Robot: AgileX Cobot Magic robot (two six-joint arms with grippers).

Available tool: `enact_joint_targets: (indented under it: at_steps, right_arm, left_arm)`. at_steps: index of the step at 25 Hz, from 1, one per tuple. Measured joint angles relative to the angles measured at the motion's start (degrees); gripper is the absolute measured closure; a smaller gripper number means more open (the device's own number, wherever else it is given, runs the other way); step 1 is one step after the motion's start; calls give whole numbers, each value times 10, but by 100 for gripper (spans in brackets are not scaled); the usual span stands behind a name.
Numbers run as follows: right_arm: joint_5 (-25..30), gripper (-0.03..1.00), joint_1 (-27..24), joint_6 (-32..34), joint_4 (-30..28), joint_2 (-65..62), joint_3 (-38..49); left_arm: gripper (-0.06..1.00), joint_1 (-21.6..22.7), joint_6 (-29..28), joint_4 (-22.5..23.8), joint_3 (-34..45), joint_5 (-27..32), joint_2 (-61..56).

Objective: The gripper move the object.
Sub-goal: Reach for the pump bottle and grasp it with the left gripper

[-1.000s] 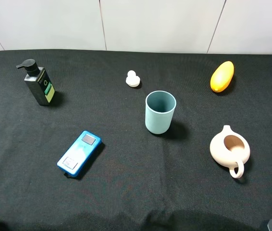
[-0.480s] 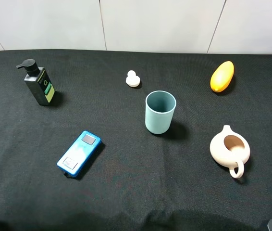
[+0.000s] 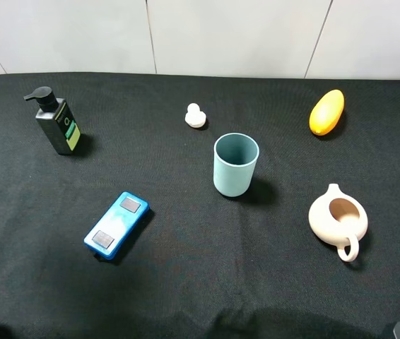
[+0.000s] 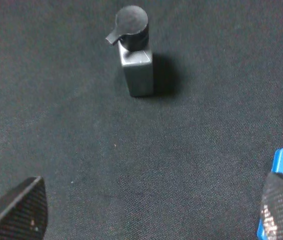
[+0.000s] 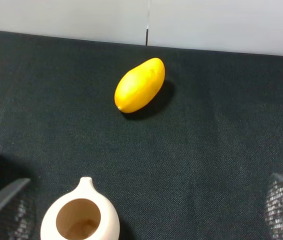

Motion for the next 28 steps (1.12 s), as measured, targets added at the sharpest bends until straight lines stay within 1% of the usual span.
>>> enact_joint_targets:
  at_steps: [7, 15, 28]
  right_arm:
    - [0, 27, 0, 0, 0, 0, 0]
    - [0, 27, 0, 0, 0, 0, 0]
    - [0, 27, 0, 0, 0, 0, 0]
  left_arm:
    - [4, 0, 0, 0, -57, -12, 91]
    - [4, 0, -15, 0, -115, -14, 189]
    - [1, 0, -28, 0, -194, -15, 317]
